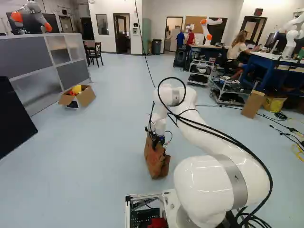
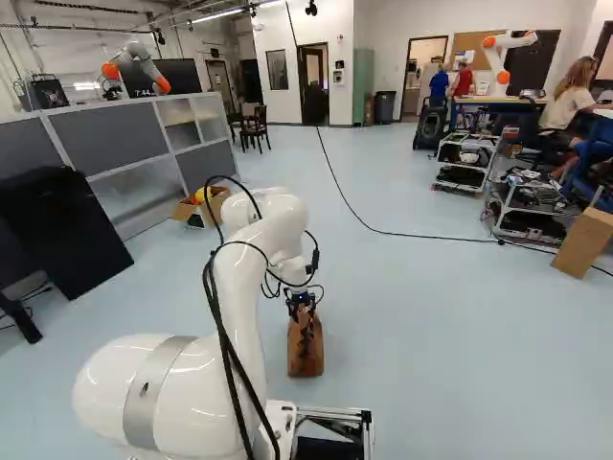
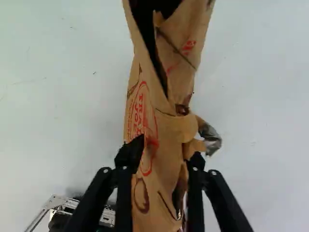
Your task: Pick up the grocery bag from the ground
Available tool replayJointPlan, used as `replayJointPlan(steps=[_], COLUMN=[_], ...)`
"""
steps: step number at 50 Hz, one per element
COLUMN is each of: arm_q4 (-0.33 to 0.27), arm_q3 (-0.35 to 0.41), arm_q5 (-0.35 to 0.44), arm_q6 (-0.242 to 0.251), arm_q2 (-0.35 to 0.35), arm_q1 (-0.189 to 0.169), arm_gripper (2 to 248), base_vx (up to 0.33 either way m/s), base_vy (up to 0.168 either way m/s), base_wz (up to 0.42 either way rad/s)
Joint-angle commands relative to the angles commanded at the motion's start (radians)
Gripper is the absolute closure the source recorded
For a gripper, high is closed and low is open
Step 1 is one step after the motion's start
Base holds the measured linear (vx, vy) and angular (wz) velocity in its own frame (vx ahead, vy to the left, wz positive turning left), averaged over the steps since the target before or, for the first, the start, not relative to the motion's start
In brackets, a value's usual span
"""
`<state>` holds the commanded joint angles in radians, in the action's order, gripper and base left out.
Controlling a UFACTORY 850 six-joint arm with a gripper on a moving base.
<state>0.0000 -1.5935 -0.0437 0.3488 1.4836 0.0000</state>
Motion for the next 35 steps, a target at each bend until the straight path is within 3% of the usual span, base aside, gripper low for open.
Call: replayJointPlan(steps=[1, 2, 6, 7, 11, 12, 35], arm_q4=[0.000, 0.000, 0.000, 0.000, 0.000, 0.000, 0.000], arm_q3=[0.000, 0.000, 0.000, 0.000, 0.000, 0.000, 0.023], arm_q5=[0.000, 0.000, 0.000, 0.000, 0.000, 0.000, 0.000], arm_q6=[0.000, 0.000, 0.000, 0.000, 0.000, 0.000, 0.000], arm_q2=[0.000, 0.000, 0.000, 0.000, 0.000, 0.000, -0.024], arm_q1=[0.000, 0.000, 0.000, 0.000, 0.000, 0.000, 0.000], arm_gripper=[112, 151, 151, 190, 190, 225, 228], base_vx=[0.000, 0.000, 0.000, 0.000, 0.000, 0.000, 0.000], base_vy=[0.000, 0.000, 0.000, 0.000, 0.000, 0.000, 0.000], base_wz=[0.000, 0.000, 0.000, 0.000, 0.000, 0.000, 0.000])
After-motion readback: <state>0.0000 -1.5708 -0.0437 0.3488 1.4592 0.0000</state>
